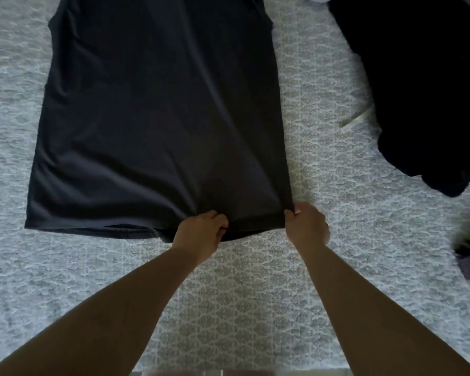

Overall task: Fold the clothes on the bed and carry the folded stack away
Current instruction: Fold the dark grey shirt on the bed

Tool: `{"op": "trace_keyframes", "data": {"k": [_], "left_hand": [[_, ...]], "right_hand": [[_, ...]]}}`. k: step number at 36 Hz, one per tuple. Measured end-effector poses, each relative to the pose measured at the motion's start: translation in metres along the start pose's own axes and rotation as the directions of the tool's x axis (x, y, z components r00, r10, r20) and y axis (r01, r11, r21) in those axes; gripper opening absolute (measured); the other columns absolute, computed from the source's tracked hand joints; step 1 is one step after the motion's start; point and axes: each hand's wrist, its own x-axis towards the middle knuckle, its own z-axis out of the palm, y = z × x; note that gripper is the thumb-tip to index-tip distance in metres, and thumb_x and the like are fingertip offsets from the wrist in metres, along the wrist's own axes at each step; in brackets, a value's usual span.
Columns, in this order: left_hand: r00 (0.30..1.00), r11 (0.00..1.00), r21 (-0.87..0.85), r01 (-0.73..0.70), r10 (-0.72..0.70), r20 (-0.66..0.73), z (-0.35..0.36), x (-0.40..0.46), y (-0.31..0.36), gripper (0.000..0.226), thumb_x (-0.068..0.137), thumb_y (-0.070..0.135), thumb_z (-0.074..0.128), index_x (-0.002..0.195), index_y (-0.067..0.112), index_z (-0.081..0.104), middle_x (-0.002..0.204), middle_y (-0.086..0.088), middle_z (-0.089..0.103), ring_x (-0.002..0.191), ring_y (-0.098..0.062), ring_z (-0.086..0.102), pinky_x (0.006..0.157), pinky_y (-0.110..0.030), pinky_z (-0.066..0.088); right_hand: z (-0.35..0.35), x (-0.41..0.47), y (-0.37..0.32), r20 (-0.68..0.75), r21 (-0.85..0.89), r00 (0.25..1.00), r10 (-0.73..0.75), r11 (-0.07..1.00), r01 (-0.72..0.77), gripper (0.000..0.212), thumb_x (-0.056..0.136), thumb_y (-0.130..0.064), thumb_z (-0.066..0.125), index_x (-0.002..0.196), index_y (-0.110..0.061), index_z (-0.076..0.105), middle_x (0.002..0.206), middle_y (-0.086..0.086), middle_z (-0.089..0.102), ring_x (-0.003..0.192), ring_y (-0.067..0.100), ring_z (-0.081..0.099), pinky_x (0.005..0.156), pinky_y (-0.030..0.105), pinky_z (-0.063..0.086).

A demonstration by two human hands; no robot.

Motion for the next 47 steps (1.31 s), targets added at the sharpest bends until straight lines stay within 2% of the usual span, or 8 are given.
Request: {"op": "trace_keyframes", "data": {"k": [5, 9, 17, 19, 31, 35, 39, 47], "left_hand": [[0.985, 0.990, -0.137, 0.032, -0.008, 0.172, -0.006, -0.015, -0.003, 0.023, 0.098, 0.034, 0.043, 0.113, 0.032, 0.060, 0.108, 0.010, 0.063, 0.091, -0.013, 0.061, 0.078, -0.030, 0.049], [0.921, 0.822, -0.440, 0.362, -0.390, 0.030, -0.012, -0.034, -0.023, 0.016, 0.095, 0.032, 0.050, 0.098, 0.032, 0.065, 0.091, 0.008, 0.068, 0.081, -0.016, 0.064, 0.070, -0.030, 0.052], [0.131, 0.143, -0.722, 0.677, -0.989, -0.073, -0.022, -0.078, -0.143, 0.050, 0.085, 0.036, 0.066, 0.124, 0.012, 0.045, 0.135, -0.016, 0.034, 0.120, -0.035, 0.035, 0.094, -0.045, 0.036], [0.048, 0.031, -0.726, 0.687, -0.999, 0.004, -0.025, -0.086, -0.173, 0.061, 0.084, 0.040, 0.067, 0.131, 0.015, 0.038, 0.140, -0.016, 0.027, 0.123, -0.035, 0.031, 0.098, -0.045, 0.033], [0.186, 0.123, -0.781, 0.613, -0.983, -0.009, -0.034, -0.106, -0.275, 0.046, 0.086, 0.034, 0.066, 0.124, 0.014, 0.048, 0.126, -0.013, 0.049, 0.106, -0.032, 0.053, 0.080, -0.037, 0.042], [0.394, 0.322, -0.694, 0.643, -0.917, -0.061, -0.040, -0.115, -0.290, 0.022, 0.093, 0.034, 0.055, 0.104, 0.018, 0.062, 0.099, -0.004, 0.066, 0.092, -0.028, 0.060, 0.069, -0.031, 0.036], [0.436, 0.362, -0.679, 0.638, -0.897, -0.069, -0.044, -0.122, -0.301, 0.021, 0.095, 0.035, 0.051, 0.102, 0.019, 0.063, 0.089, 0.004, 0.061, 0.077, -0.017, 0.054, 0.060, -0.027, 0.033], [0.409, 0.253, -0.604, 0.756, -0.903, 0.134, -0.050, -0.123, -0.317, 0.026, 0.096, 0.041, 0.047, 0.108, 0.022, 0.060, 0.093, -0.002, 0.063, 0.080, -0.023, 0.056, 0.070, -0.035, 0.045]], "right_hand": [[0.006, -0.019, -0.020, -0.109, -0.231, 0.972, -0.208, 0.956, 0.178, 0.040, 0.087, -0.015, 0.053, 0.126, -0.018, 0.045, 0.125, 0.007, 0.046, 0.109, 0.026, 0.046, 0.084, 0.037, 0.041], [0.029, -0.044, -0.050, -0.076, -0.266, 0.853, -0.516, 0.835, 0.481, 0.038, 0.083, -0.014, 0.058, 0.120, -0.017, 0.054, 0.120, 0.006, 0.050, 0.110, 0.027, 0.044, 0.087, 0.036, 0.036], [0.096, -0.103, -0.124, 0.131, -0.152, 0.636, -0.761, 0.618, 0.771, 0.028, 0.072, -0.013, 0.071, 0.099, -0.012, 0.065, 0.099, 0.008, 0.061, 0.091, 0.031, 0.057, 0.073, 0.039, 0.044], [0.112, -0.113, -0.138, 0.166, -0.157, 0.625, -0.763, 0.605, 0.780, 0.030, 0.071, -0.014, 0.071, 0.101, -0.012, 0.065, 0.102, 0.009, 0.060, 0.093, 0.032, 0.056, 0.075, 0.041, 0.044], [0.145, -0.121, -0.183, 0.209, -0.538, 0.699, -0.684, 0.516, 0.666, 0.053, 0.050, -0.004, 0.082, 0.100, -0.010, 0.066, 0.105, 0.016, 0.062, 0.086, 0.037, 0.059, 0.065, 0.041, 0.050], [0.144, -0.119, -0.188, 0.164, -0.430, 0.755, -0.635, 0.643, 0.634, 0.046, 0.073, 0.002, 0.068, 0.117, -0.007, 0.058, 0.120, 0.019, 0.052, 0.094, 0.038, 0.055, 0.066, 0.042, 0.049], [0.137, -0.116, -0.189, 0.091, -0.260, 0.819, -0.567, 0.780, 0.569, 0.042, 0.080, -0.002, 0.065, 0.119, -0.007, 0.055, 0.123, 0.016, 0.047, 0.086, 0.036, 0.059, 0.063, 0.036, 0.044], [0.136, -0.120, -0.199, 0.627, -0.493, 0.636, -0.450, 0.404, 0.771, 0.019, 0.093, -0.019, 0.044, 0.098, -0.023, 0.062, 0.106, -0.003, 0.053, 0.090, 0.018, 0.056, 0.069, 0.027, 0.040]]}}
